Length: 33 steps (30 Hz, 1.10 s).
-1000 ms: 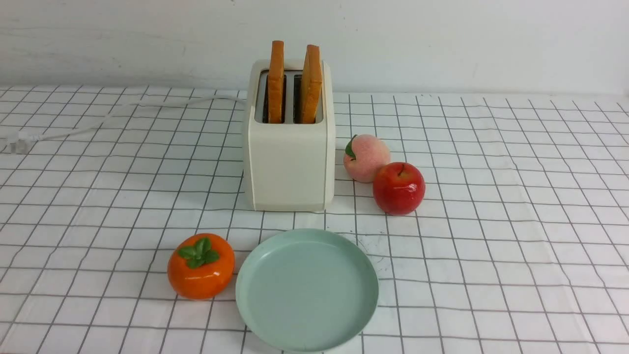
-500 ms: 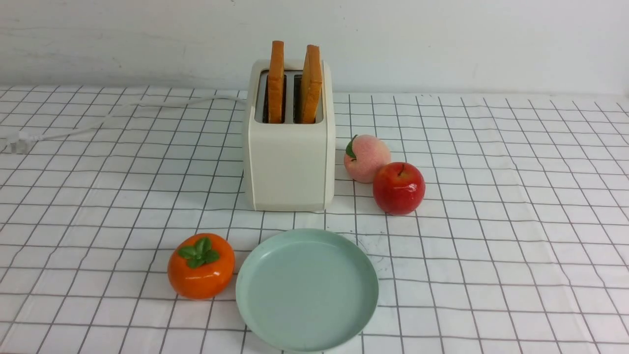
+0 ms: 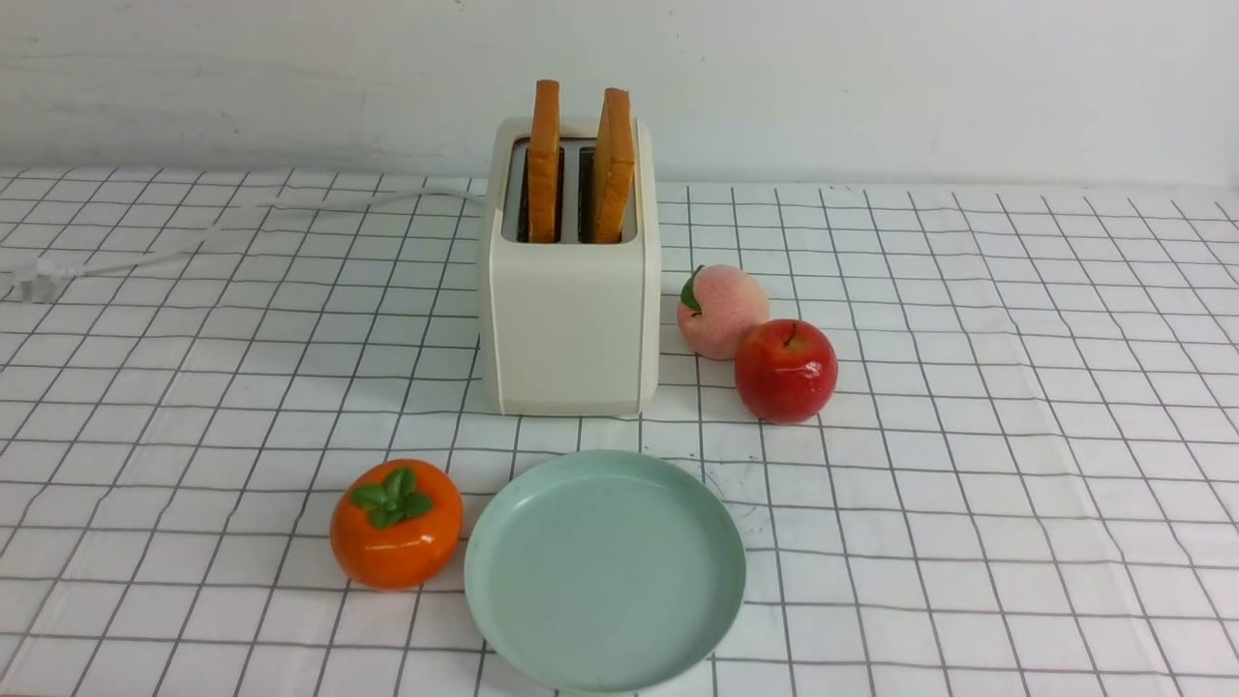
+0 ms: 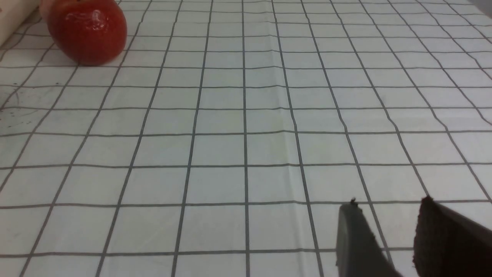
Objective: Take toasted bread from bread machine on white checkered table place on plate.
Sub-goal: 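Reach for a toast slice standing in the toaster with the left gripper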
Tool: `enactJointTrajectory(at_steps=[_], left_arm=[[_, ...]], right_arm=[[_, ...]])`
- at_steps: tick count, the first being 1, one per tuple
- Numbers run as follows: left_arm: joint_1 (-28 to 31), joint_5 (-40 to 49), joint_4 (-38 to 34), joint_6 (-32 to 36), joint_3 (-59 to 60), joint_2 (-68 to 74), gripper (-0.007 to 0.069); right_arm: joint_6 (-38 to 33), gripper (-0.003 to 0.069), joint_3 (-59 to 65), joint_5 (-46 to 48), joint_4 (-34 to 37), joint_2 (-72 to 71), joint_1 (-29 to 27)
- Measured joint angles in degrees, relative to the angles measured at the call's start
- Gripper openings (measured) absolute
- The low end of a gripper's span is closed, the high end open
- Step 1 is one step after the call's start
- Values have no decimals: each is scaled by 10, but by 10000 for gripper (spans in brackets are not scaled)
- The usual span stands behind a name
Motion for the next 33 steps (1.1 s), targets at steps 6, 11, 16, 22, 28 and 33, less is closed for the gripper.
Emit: enactJointTrajectory(at_steps=[6,11,16,22,28,33], left_arm=[[0,0,0,0,0,0,237],[0,-56,-45,-9,0,0,237],[0,-180,-206,-65,0,0,237],[0,-280,-428,-99,0,0,237],[0,-221,-471,-73,-41,7,183],[0,-14,-407,-6,-201,160,-5]], right_arm=[[0,240,0,0,0,0,0],[0,240,0,0,0,0,0],[0,240,0,0,0,0,0],[0,240,0,0,0,0,0],[0,240,0,0,0,0,0],[0,240,0,0,0,0,0]])
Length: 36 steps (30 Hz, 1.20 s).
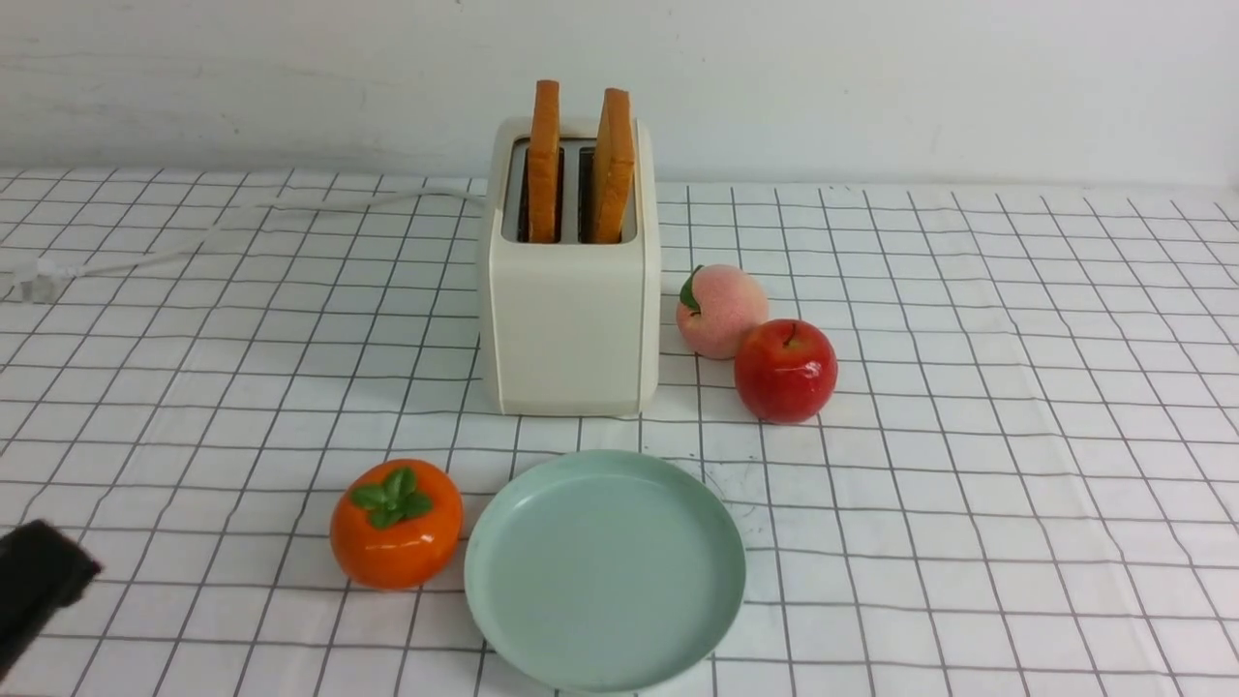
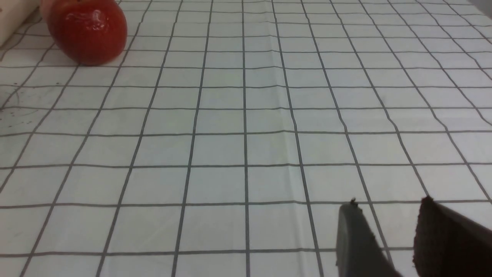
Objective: Take toasted bread from bread machine on white checkered table place on plate.
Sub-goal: 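Reach for a toast slice standing in the toaster with the left gripper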
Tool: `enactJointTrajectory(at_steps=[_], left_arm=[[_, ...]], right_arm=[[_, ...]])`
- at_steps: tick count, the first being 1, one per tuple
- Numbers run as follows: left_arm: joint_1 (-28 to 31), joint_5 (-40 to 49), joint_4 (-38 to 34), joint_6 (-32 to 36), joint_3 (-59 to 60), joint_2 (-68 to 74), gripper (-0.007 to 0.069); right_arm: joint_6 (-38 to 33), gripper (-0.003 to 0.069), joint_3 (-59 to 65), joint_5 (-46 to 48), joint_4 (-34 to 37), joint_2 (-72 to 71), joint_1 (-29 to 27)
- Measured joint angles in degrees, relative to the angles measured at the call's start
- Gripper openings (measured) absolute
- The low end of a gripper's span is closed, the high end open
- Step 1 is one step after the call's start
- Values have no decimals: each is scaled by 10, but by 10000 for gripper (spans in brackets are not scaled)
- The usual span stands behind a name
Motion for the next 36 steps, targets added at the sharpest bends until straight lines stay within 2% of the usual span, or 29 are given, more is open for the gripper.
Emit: enactJointTrajectory(at_steps=[1,2,5,7,8,9,14,17,18,19,22,24,26,27,31,36], left_arm=[[0,19,9,3,-22,17,-13],[0,107,52,15,-81,100,-13],[0,226,142,29,-182,231,-13],[0,260,172,32,-223,285,-13],[0,286,203,35,-279,351,-13],[0,288,206,35,-279,358,-13],[-27,297,253,30,-440,527,-13],[-97,292,314,-4,-551,591,-13],[-97,291,319,-7,-551,595,-13],[-130,285,353,-31,-609,627,-13],[-166,280,394,-55,-696,678,-11],[-182,285,419,-66,-785,745,42],[-184,292,423,-67,-820,782,85],[-185,298,428,-69,-864,821,150],[-185,284,451,-78,-928,902,320],[-185,233,458,-80,-954,960,386]], right_arm=[[0,240,0,0,0,0,0],[0,240,0,0,0,0,0],[0,240,0,0,0,0,0],[0,240,0,0,0,0,0],[0,240,0,0,0,0,0],[0,240,0,0,0,0,0],[0,240,0,0,0,0,0],[0,240,0,0,0,0,0],[0,240,0,0,0,0,0],[0,240,0,0,0,0,0],[0,240,0,0,0,0,0],[0,240,0,0,0,0,0],[0,240,0,0,0,0,0],[0,240,0,0,0,0,0],[0,240,0,0,0,0,0],[0,240,0,0,0,0,0]])
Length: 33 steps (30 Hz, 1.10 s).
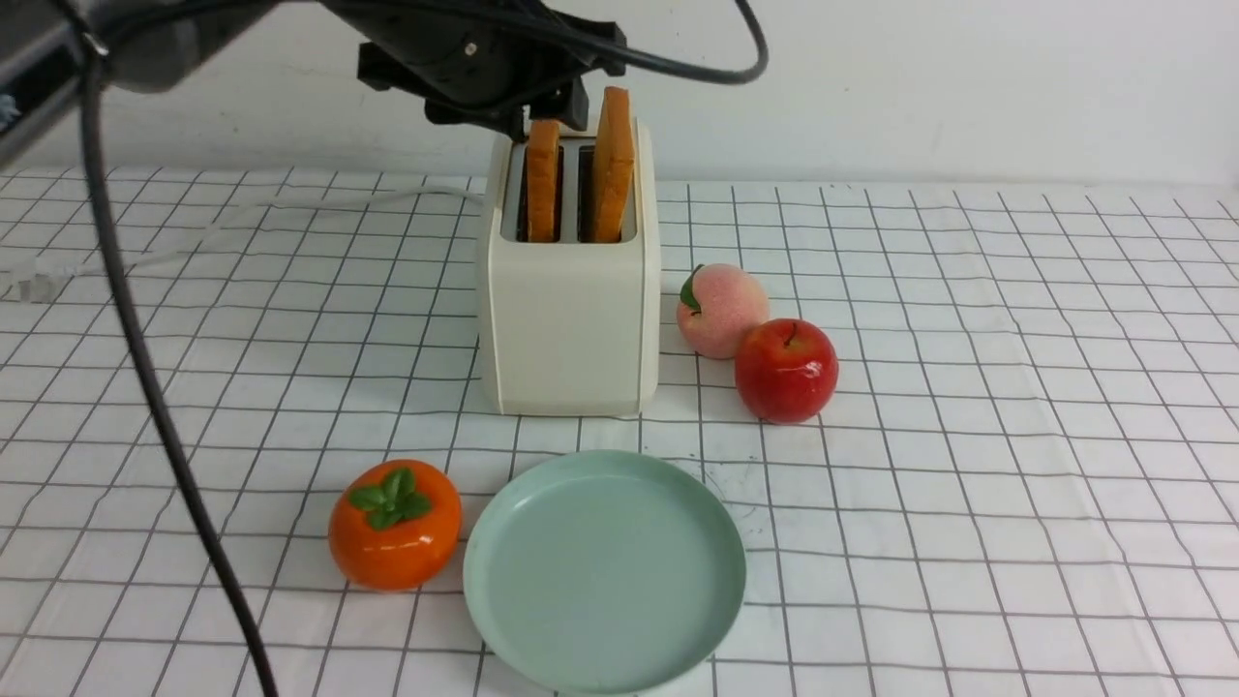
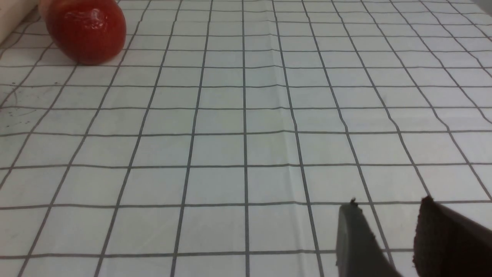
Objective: Take toasted bread from bread machine on white checkered table place on plate.
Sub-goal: 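Reach for a toast slice standing in the toaster with the left gripper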
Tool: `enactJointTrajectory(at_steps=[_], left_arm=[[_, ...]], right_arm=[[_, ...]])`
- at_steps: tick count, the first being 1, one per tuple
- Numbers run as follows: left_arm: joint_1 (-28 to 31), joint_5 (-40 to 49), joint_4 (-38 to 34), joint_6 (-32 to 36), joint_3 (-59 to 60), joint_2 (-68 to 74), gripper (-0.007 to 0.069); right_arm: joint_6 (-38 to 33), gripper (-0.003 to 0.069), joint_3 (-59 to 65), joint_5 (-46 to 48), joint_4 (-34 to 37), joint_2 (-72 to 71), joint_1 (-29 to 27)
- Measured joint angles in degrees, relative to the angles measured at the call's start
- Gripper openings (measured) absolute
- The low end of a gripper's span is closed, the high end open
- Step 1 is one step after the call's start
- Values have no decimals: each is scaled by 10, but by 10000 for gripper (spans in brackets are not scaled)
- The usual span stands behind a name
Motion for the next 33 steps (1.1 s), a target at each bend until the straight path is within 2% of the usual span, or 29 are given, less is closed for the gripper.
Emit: enactJointTrajectory(at_steps=[6,19,26,33], left_arm=[[0,-40,44,-2,-1,41,370],[0,-100,118,-28,-3,74,283],[0,-97,122,-30,-5,87,106],[0,-92,128,-30,-5,48,104]], right_arm=[[0,240,0,0,0,0,0],[0,240,0,0,0,0,0],[0,240,0,0,0,0,0],[0,240,0,0,0,0,0]])
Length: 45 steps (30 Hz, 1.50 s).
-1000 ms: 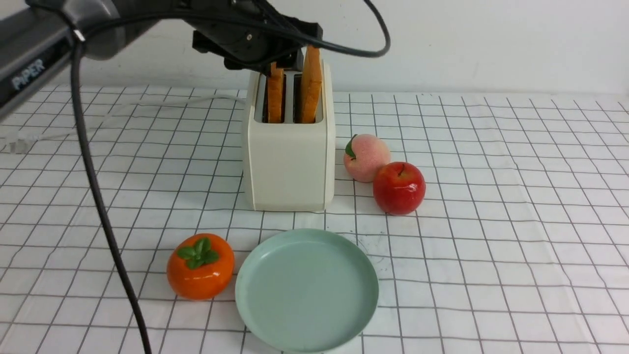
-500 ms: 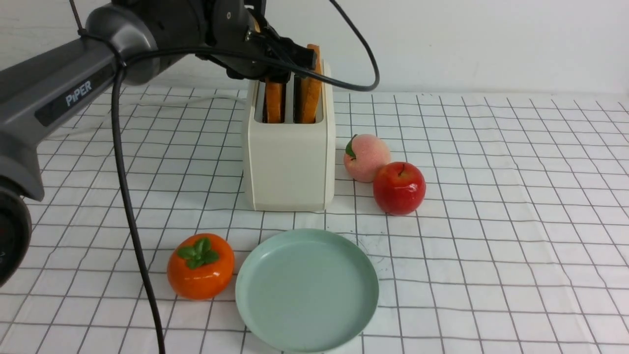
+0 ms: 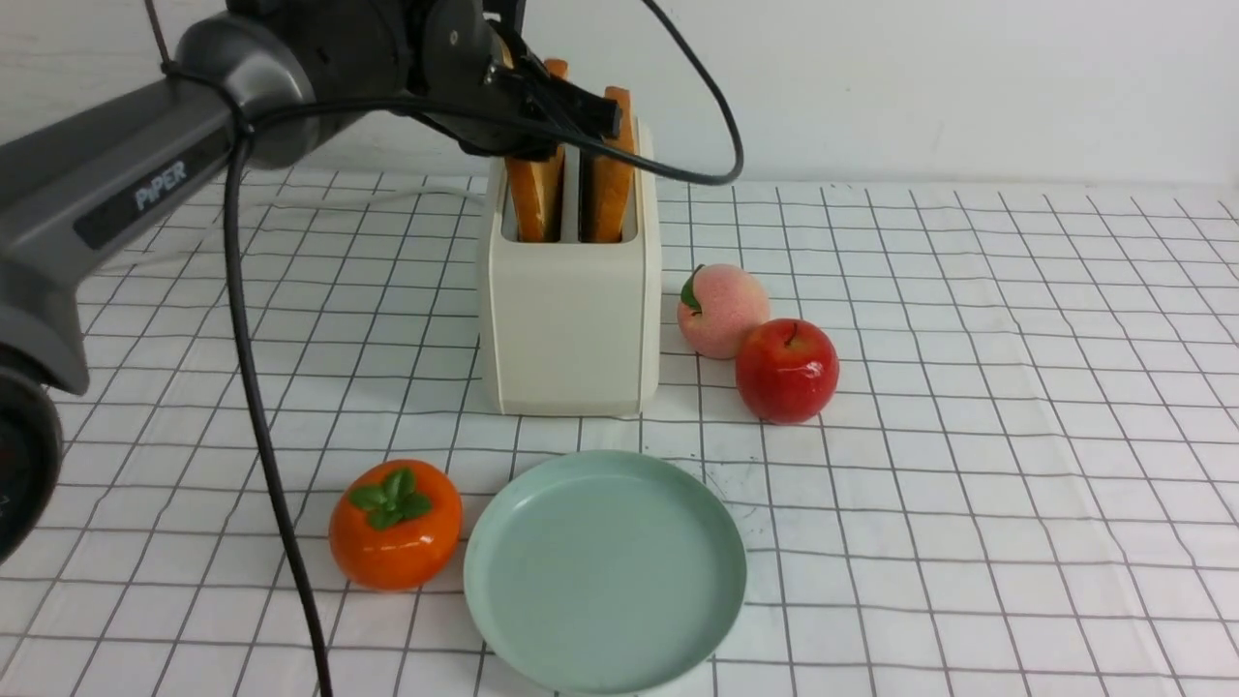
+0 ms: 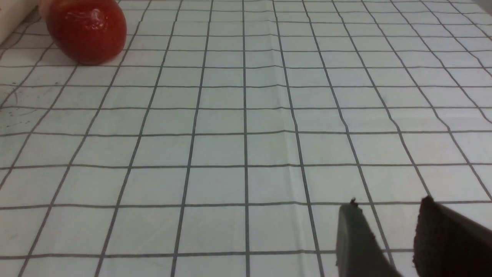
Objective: Take toasted bread from bread machine on white checkered table place on plate.
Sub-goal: 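Reach for a toast slice standing in the toaster with the left gripper, then place the slice of bread on the plate with the left gripper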
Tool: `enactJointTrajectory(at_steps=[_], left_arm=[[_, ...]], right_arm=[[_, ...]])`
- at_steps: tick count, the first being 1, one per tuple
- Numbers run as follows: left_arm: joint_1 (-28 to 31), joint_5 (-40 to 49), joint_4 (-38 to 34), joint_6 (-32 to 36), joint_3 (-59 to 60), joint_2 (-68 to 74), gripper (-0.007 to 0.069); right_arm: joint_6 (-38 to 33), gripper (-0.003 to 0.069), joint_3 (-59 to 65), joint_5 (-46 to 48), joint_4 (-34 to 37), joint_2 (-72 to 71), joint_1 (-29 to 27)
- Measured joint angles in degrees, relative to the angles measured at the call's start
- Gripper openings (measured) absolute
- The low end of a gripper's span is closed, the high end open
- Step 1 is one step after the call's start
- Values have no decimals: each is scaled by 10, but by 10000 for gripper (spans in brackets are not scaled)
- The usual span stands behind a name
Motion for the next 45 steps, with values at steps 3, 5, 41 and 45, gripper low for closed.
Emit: enactJointTrajectory(at_steps=[3,5,41,45], left_arm=[[0,-1,15,-3,0,-46,104],[0,1,25,-10,0,-78,104],[0,16,-684,482,569,-243,104],[0,-23,-677,492,569,-225,104]], right_arm=[[0,240,0,0,0,0,0],[0,240,0,0,0,0,0],[0,240,0,0,0,0,0],[0,240,0,0,0,0,0]])
